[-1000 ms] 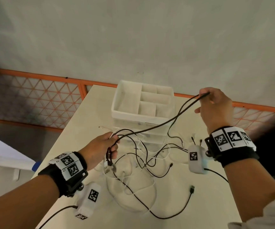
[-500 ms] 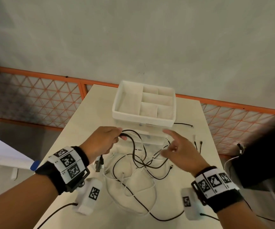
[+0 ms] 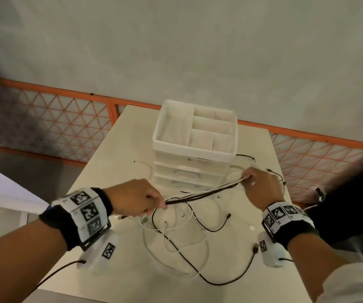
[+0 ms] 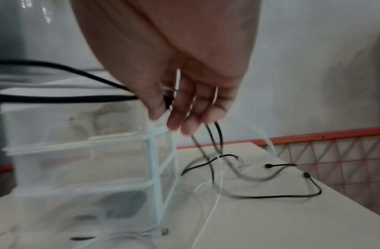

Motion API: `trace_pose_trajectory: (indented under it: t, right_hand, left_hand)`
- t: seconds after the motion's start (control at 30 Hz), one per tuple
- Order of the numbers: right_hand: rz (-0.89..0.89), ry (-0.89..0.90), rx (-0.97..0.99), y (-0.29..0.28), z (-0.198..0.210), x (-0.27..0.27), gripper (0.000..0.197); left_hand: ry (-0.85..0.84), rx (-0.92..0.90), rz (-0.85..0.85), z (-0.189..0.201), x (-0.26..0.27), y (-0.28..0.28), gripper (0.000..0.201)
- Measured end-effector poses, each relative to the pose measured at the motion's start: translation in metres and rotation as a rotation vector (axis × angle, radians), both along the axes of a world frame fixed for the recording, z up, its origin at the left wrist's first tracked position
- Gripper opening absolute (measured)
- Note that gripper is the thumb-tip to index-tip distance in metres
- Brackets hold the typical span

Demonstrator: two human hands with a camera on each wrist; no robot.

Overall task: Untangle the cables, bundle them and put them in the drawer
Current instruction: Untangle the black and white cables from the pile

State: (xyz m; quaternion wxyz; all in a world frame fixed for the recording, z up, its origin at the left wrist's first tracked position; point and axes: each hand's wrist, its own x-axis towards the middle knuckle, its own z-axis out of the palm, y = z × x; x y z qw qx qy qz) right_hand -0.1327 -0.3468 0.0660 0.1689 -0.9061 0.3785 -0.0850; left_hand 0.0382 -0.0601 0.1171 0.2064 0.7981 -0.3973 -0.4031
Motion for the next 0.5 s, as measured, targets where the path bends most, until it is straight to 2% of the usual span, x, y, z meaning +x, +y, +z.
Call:
trace_pose_trajectory:
  t: [0.03,0.07,0.17,0.2,0.23,0.3,0.37,0.43,0.5]
  right_hand:
    - [-0.031,-0.114,-0.01,-0.003,-0.003,0.001,0.01]
    - [-0.04,-0.14,0.039,-0.002,-0.006,0.001,0.02]
    - [0.026,0.126,0.264,0.009,-0.03,-0.005,0.067]
    - [0.034,0.201,0.296,0.013,-0.037,-0.008,0.076]
    - [0.04,0.229,0.314,0.016,-0.041,-0.01,0.079]
    - [0.084,0.151,0.373,0.029,-0.035,-0.01,0.071]
    - [0.198,0.039,0.427,0.052,-0.023,-0.005,0.066]
    - [0.338,0.022,0.49,0.08,-0.015,0.001,0.066]
    - [0.379,0.067,0.547,0.098,-0.018,0.006,0.046]
  left_hand:
    - [-0.003,0.036,0.018,-0.014,-0.002,0.0,0.03]
    - [-0.019,0.05,0.038,-0.027,-0.004,-0.002,0.026]
    - [-0.113,0.03,0.103,-0.059,-0.007,-0.01,0.033]
    - [-0.138,0.012,0.125,-0.064,-0.009,-0.013,0.034]
    - [-0.146,-0.012,0.153,-0.067,-0.011,-0.016,0.034]
    - [-0.122,-0.066,0.209,-0.067,-0.014,-0.021,0.03]
    - [-0.117,-0.131,0.225,-0.062,-0.018,-0.027,0.026]
    - [-0.115,-0.206,0.206,-0.052,-0.023,-0.034,0.023]
    - [-0.076,-0.271,0.134,-0.042,-0.026,-0.038,0.02]
